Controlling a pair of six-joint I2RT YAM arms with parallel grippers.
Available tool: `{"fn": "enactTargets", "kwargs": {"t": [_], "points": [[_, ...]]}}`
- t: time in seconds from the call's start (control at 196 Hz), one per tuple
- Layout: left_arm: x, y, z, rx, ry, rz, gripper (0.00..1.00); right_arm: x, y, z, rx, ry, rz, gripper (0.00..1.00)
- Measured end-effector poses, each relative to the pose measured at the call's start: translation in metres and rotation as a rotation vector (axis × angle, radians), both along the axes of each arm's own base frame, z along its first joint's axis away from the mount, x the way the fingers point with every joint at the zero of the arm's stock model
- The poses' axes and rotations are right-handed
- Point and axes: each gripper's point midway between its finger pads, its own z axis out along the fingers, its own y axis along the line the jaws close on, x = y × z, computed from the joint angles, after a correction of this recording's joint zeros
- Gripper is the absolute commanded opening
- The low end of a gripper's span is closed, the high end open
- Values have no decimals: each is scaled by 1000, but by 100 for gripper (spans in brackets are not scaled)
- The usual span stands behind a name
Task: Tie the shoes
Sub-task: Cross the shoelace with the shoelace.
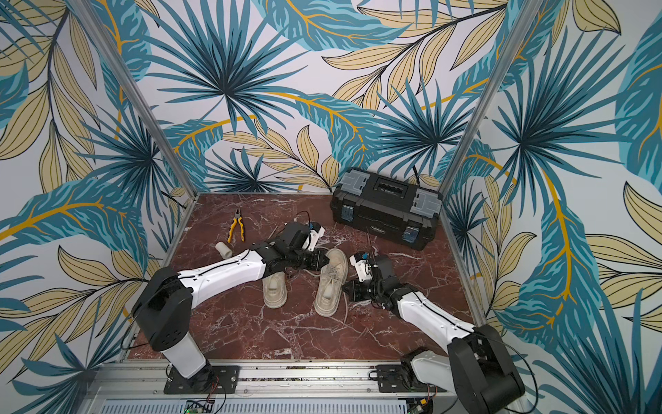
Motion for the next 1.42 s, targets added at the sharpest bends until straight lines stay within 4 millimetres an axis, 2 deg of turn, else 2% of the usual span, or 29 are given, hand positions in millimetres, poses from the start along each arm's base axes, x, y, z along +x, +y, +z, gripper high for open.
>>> {"fn": "enactTargets", "kwargs": {"t": [0.117,0.28,0.372,0.652,0.851,0.907,0.989,1.126,1.269,1.422], "points": [[-4,4,4,-1,-15,-9,0,4,-16,2,-13,7,-68,0],[-14,4,2,4,-26,-39,0,-3,-24,-8,-14,108,-124,0],[-23,-3,2,9,-40,-78,0,-2,-22,-4,8,150,-154,0],[-60,-32,0,19,-58,-197,0,20,-14,9,62,226,-223,0],[-74,-44,-24,51,-19,-239,1,33,-6,15,74,231,-226,0],[-76,-47,-34,61,-1,-246,5,35,-3,16,76,230,-219,0],[-78,-49,-45,69,21,-252,16,35,0,14,74,232,-207,0],[-80,-51,-46,61,32,-257,32,34,1,11,53,217,-177,0],[-81,-47,-32,61,0,-259,43,34,0,11,24,184,-140,0],[-82,-32,4,59,-63,-234,50,34,-2,9,-9,159,-112,0]]}}
